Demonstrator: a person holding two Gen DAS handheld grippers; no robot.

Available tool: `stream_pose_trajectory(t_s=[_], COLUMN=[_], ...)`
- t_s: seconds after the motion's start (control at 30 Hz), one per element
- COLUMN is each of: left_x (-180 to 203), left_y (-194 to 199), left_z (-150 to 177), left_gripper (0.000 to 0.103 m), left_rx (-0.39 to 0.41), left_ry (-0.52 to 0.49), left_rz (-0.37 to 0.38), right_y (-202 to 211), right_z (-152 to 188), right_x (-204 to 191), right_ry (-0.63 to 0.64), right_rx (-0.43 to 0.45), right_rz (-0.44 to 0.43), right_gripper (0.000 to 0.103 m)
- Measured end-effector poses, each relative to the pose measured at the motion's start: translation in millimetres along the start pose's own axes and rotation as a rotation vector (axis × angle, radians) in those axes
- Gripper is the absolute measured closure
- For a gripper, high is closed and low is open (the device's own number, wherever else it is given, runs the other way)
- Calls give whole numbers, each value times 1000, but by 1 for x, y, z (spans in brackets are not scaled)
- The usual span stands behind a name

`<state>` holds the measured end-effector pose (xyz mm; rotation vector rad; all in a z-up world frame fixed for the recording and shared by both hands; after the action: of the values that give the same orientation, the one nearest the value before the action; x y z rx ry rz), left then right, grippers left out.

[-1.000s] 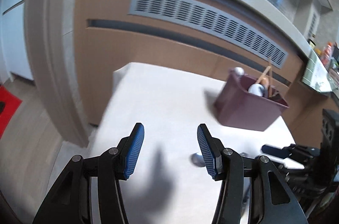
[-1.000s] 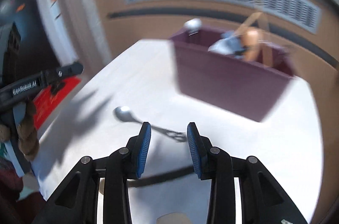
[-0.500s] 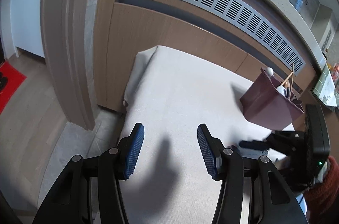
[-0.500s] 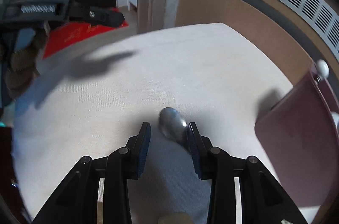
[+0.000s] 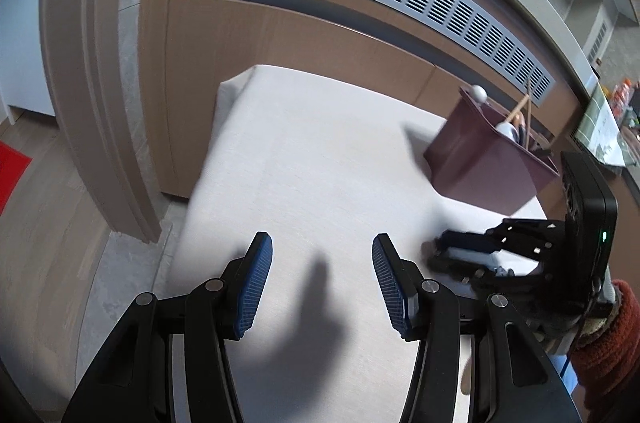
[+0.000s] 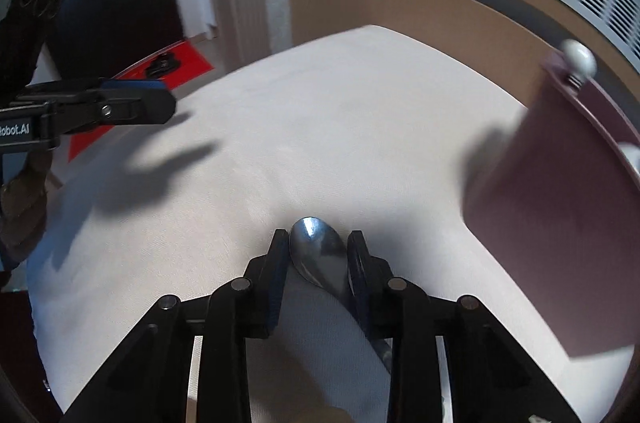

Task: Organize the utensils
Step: 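Grasp the silver face-handled spoon with the right gripper while the left gripper moves toward the brown spoon, then grasp the brown spoon with the left gripper while the right gripper holds the silver spoon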

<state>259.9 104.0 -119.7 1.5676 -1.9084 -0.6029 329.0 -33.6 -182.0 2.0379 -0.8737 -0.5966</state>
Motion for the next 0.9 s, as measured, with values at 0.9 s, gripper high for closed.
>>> stream_pose_trajectory(t_s=[0.9], left_x=[180], left_y=[7], left_z=[72], left_gripper=[50], left_rx=[-393], left_ry=[-334], left_rz=[464], right_y=[72], right_z=[74], right_x=[130], right_ry=[-319], right_rx=[81], right_rz=[257], right_gripper=[67])
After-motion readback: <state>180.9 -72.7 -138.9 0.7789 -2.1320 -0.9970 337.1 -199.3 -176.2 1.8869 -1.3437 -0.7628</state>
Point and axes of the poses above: each gripper's, at about its wrist camera, not at the fingertips, and y roughly against the way its jaws point, x to its right, z to its underside, the point moved 7 cm from there along -y, roughly the way its jaws point, and after that the axes turned 14 degrees about -y, right-handed, at the moved point
